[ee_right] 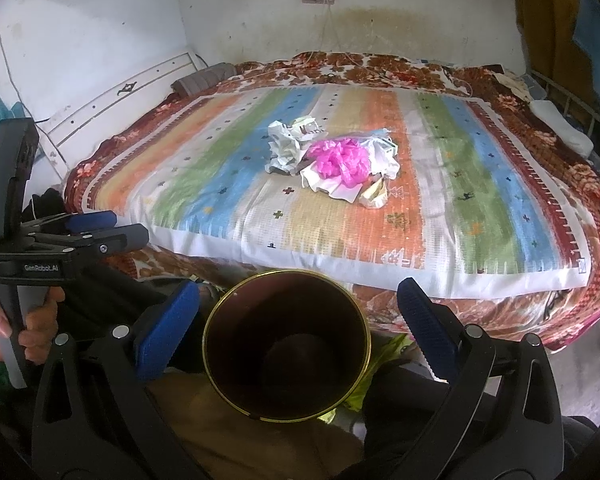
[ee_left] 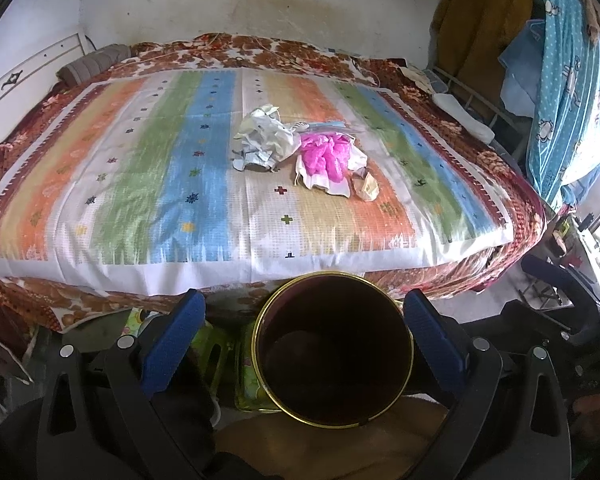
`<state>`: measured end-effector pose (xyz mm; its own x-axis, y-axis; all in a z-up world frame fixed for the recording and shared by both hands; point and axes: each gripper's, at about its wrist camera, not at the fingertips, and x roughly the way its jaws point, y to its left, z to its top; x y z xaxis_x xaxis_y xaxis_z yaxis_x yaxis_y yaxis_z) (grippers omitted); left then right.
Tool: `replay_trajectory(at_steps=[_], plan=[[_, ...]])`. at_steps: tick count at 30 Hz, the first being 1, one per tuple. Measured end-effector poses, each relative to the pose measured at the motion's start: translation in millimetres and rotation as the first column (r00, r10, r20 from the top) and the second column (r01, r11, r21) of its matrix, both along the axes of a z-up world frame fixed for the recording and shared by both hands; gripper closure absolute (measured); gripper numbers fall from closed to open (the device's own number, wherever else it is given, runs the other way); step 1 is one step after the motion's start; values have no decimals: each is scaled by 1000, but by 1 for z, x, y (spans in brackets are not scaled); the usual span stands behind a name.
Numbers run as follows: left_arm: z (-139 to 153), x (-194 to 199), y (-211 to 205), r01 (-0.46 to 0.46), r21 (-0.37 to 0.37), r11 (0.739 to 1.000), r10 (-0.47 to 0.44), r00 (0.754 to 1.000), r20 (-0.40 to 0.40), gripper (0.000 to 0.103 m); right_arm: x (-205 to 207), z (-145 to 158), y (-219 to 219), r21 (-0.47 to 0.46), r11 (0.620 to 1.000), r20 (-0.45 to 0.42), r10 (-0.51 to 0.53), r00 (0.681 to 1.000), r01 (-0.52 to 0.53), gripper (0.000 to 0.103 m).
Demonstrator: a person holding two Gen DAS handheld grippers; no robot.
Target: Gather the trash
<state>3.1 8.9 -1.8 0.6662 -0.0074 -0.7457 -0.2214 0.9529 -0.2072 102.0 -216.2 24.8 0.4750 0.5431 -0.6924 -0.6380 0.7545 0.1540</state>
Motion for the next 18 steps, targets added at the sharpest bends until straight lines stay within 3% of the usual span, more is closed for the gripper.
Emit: replay_trajectory(at_steps=[11,18], plan=[[12,28,10,2,16,1000,-2,1000,13,6,25,10,5,39,999,-17,-13,1000,13,9],[21,56,28,-23,-15,1000,23,1000,14,6,59,24,12,40,998,-4,-41,999,41,9]])
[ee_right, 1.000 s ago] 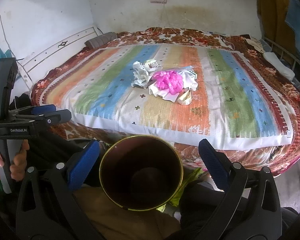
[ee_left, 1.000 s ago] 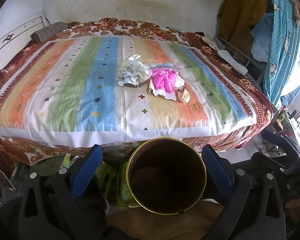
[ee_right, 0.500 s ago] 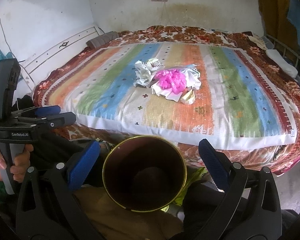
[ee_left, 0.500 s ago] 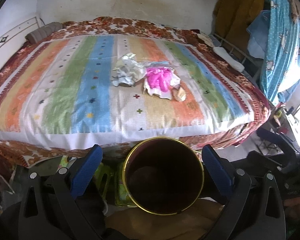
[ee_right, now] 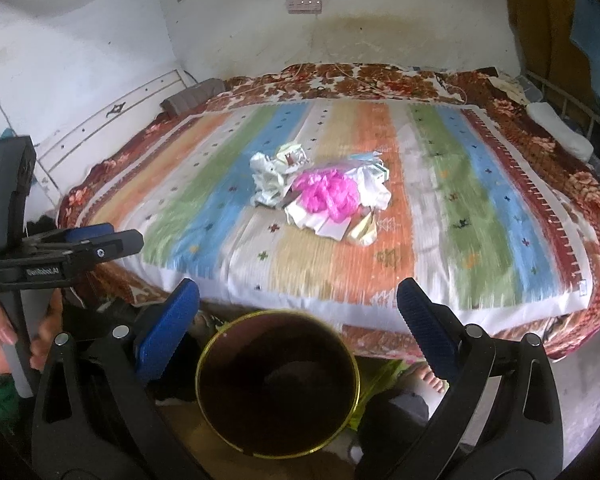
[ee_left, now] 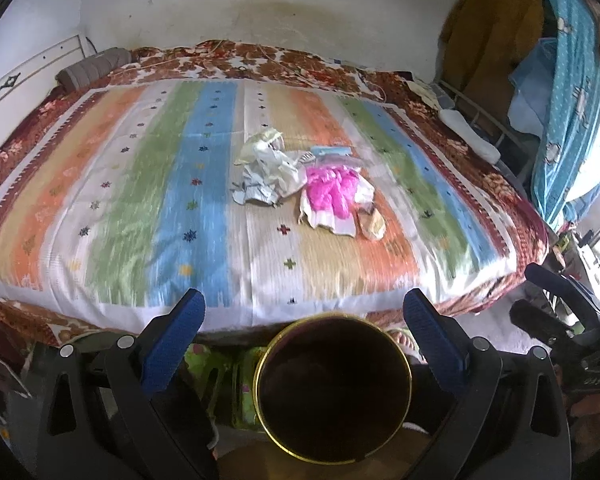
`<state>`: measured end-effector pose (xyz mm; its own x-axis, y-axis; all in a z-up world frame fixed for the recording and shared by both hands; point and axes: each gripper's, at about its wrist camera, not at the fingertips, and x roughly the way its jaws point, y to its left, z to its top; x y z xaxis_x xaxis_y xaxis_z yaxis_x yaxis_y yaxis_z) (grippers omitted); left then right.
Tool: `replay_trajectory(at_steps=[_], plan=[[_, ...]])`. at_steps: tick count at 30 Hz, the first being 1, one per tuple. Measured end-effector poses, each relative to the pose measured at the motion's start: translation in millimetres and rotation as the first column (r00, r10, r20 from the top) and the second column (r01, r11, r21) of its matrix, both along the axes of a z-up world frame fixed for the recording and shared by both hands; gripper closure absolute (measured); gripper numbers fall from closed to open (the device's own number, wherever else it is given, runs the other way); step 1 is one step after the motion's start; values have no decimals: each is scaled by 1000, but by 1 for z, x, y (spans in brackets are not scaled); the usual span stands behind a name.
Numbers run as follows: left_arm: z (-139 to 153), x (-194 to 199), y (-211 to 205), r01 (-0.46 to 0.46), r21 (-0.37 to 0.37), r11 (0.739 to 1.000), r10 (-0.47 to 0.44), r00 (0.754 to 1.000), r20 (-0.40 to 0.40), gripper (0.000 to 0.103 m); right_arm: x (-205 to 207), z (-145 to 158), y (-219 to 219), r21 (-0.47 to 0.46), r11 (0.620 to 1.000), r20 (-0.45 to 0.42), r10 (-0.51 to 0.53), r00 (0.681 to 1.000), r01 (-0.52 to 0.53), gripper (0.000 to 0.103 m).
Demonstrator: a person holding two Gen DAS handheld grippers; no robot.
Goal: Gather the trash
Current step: 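Reach left tool to white printed bag while right tool reaches clear barcode packet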
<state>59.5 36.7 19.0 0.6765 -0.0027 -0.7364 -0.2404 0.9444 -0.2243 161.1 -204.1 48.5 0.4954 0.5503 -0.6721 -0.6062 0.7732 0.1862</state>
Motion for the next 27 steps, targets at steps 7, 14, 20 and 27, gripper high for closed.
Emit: replay_trajectory(at_steps=[7,14,20,27], plan=[[7,35,20,-45,-1,999,45,999,-12,6,39,5,8,2,999,-29,-33,999,33,9],[9,73,29,-52,42,998,54,998,-32,6,71,3,21,-16,999,-42,-48,998,48,9],[1,105,45,-68,17,998,69,996,-60,7,104,-1,29,-1,998,-73,-59,996,59,9],[-16,142,65,-65,-54,996,60,994,-88,9,140,-10,41,18,998,-134,-64,989,67,9]])
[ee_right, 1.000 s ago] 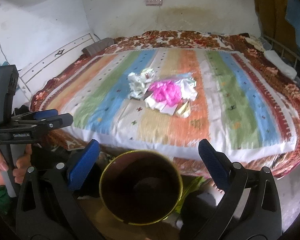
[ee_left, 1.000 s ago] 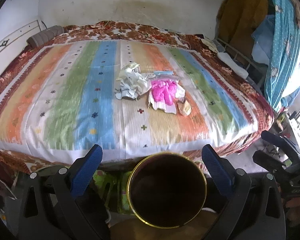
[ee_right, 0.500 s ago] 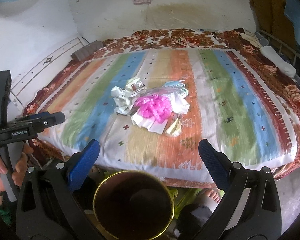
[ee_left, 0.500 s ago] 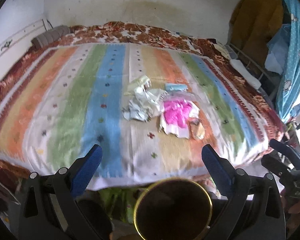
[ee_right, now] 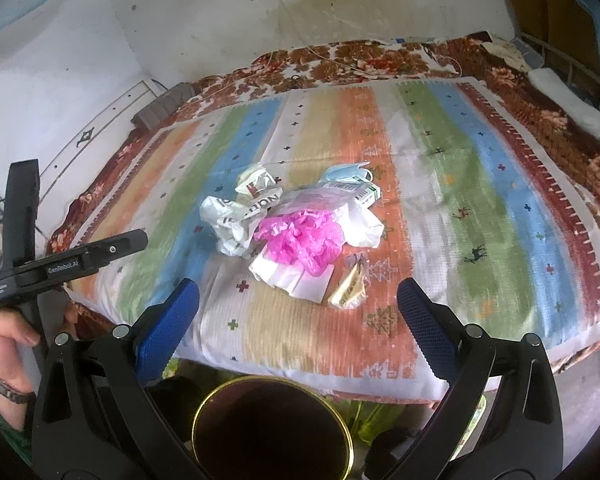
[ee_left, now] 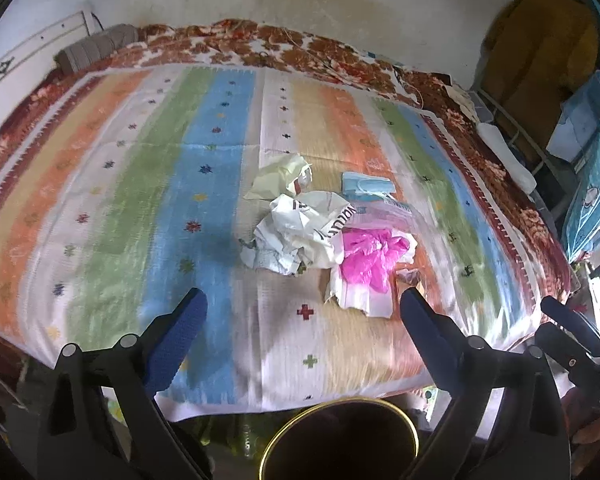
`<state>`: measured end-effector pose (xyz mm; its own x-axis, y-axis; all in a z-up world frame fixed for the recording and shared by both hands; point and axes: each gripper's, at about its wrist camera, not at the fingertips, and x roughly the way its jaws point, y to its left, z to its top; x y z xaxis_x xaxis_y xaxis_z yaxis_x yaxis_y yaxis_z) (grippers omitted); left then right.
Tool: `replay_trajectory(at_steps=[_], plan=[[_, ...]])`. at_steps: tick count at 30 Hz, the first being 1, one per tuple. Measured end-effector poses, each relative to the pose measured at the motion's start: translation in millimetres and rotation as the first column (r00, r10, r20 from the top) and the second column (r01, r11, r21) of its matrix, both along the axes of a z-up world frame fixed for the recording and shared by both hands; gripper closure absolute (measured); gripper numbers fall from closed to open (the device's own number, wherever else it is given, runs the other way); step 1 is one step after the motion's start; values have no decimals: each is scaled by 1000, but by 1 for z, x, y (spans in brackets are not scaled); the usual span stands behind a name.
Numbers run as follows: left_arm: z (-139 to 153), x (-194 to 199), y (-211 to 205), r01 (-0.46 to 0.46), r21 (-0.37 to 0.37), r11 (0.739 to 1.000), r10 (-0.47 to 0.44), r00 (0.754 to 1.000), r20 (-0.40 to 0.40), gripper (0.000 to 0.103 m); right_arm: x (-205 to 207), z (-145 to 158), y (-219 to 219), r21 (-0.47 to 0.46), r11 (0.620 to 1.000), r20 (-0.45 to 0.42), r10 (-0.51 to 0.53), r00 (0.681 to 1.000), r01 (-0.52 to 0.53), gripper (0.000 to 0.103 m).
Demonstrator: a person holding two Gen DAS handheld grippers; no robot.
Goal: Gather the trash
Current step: 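Reach left tool to white printed bag while right tool reaches clear barcode packet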
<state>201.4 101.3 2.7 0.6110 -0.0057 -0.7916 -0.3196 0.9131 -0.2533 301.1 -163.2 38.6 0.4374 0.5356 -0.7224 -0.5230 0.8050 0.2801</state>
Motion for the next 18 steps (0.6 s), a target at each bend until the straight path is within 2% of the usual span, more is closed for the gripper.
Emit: replay_trajectory(at_steps=[4,8,12,18], plan=[[-9,19,8,8,4,1000,-8,1000,-11,10,18,-6,5,11,1000,-29,-10,1000,10,10],[-18,35,17,17,-17,1000,-18,1000,-9,16,39,-12,12,22,1000,-57,-17,998,18,11],[-25,49,22,34,0,999,-34,999,10,18,61,-21,19,29,999,-93,-21,995,24,15],[-46,70,38,30,-71,997,-33,999,-27,29,91,-40,31,34,999,-152,-28,988,33,21]])
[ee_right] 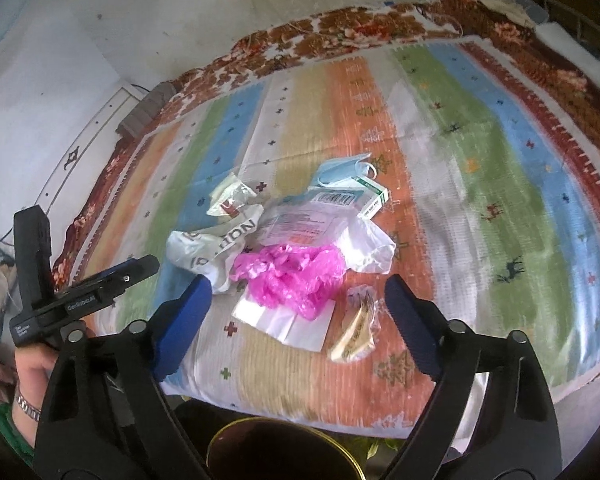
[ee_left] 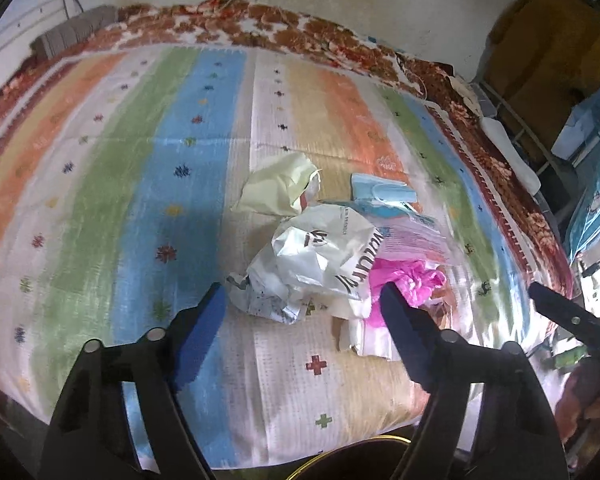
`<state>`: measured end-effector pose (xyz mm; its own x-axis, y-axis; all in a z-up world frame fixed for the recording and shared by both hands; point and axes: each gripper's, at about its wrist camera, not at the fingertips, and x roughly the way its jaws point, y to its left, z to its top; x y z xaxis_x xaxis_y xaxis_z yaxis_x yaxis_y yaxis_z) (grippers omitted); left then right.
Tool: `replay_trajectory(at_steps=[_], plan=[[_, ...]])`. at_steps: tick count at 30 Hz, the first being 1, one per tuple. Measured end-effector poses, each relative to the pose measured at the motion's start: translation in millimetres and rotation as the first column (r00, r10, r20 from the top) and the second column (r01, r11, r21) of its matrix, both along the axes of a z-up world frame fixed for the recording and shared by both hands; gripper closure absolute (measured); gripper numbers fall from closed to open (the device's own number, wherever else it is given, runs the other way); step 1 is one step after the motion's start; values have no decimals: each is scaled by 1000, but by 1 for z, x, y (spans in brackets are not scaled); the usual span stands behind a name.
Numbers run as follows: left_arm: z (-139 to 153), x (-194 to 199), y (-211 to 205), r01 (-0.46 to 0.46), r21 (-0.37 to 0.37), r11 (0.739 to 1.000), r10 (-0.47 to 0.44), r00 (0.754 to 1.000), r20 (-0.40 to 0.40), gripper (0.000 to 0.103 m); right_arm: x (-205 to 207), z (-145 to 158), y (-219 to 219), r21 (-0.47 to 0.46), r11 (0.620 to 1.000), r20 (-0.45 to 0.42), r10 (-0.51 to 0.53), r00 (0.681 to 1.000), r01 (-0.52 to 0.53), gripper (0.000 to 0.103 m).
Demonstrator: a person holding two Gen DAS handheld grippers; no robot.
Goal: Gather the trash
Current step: 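Reach left tool to white printed bag while right tool reaches clear barcode packet, then close left gripper on white bag while right gripper closes on barcode packet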
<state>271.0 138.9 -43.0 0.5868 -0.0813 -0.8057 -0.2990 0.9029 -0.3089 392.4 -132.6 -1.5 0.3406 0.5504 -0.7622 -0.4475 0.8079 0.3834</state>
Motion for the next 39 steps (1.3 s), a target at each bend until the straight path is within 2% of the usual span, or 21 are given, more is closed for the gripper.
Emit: replay_trajectory(at_steps=[4,6,7,13,17,19,21,22,24,27,39], plan=[[-8,8,10,-1,-46,999,1,1000,4,35,21,-20,8,-4,1000,-51,0,999,0,27],[-10,12,12,-1,-62,998,1,1000,5,41,30,-27,12,-2,1000,-73,4,997,-4,37],[-12,15,13,0,-67,998,0,1000,0,42,36,-31,14,1,1000,-86,7,996,-7,37],[-21,29,11,34,-59,998,-35,999,-13,51,59,-50,24,10,1000,-136,-5,991,7,45],[-28,34,9,47,-69,997,-49,998,-27,73,72,-65,31,19,1000,-173,-2,985,5,54],[-29,35,8,62,-70,996,-64,998,-28,78,78,-70,33,28,1000,-191,-3,982,9,61],[-28,36,6,73,-62,995,-74,997,-20,81,81,-74,34,39,999,-207,-4,978,12,81],[-26,35,5,76,-60,995,-77,997,-15,82,82,-75,35,44,999,-214,0,977,10,85],[-22,35,4,73,-63,995,-74,997,-7,83,81,-74,36,45,999,-206,9,979,1,95],[-16,33,4,69,-64,996,-69,998,-3,84,78,-68,35,57,998,-195,20,981,-9,99],[27,8,2,45,-56,997,-42,998,56,84,40,-2,18,24,997,-4,75,997,-75,102]])
